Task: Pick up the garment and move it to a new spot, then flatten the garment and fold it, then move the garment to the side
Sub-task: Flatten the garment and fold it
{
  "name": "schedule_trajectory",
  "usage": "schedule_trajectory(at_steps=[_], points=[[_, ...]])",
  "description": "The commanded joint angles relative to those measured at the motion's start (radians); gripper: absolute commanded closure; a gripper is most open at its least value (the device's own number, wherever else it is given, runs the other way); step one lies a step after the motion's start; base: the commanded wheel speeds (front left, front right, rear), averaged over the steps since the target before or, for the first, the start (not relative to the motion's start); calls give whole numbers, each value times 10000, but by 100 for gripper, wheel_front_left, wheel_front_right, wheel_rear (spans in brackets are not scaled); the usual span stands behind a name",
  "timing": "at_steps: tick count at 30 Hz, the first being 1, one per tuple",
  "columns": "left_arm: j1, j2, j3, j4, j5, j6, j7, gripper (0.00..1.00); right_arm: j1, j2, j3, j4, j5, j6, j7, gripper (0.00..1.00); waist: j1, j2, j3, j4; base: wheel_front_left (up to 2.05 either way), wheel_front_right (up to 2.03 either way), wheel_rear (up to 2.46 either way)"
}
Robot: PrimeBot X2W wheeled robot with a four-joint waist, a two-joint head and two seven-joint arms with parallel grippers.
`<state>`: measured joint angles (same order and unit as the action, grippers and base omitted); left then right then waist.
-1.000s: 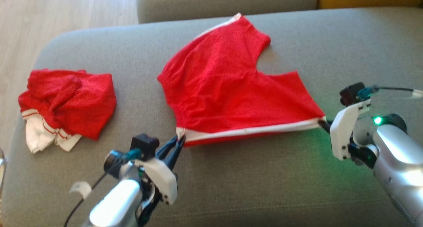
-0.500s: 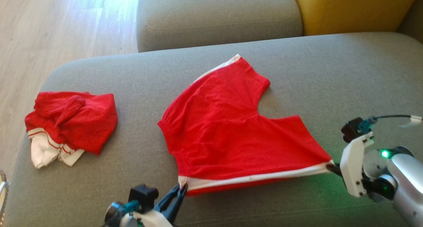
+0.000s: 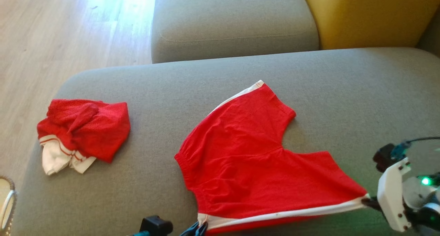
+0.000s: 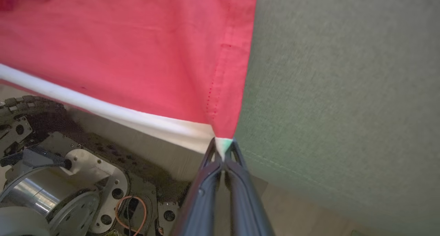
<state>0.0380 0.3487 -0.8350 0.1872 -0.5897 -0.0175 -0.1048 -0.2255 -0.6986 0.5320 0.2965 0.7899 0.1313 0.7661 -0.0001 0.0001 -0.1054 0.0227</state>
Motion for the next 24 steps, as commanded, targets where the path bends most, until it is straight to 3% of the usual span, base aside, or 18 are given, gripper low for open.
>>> schedule_trajectory(at_steps=[1,12,24], points=[[-352,243,398,-465,-163,47,20,100,-98,-465,-527,-480,-173,-6,71,100,1,-1,5,103,0,0,0],[-1316,72,718,-1075,-536,-86,428,100,-453,744,-2711,-1652,-1627,-6,575,100,1,-1,319,905,0,0,0],[-3012,-923,941,-549,-659,-86,582,100,-3102,1633,-3141,-564,-2598,-6,238,100,1,-1,1448,1730,0,0,0]])
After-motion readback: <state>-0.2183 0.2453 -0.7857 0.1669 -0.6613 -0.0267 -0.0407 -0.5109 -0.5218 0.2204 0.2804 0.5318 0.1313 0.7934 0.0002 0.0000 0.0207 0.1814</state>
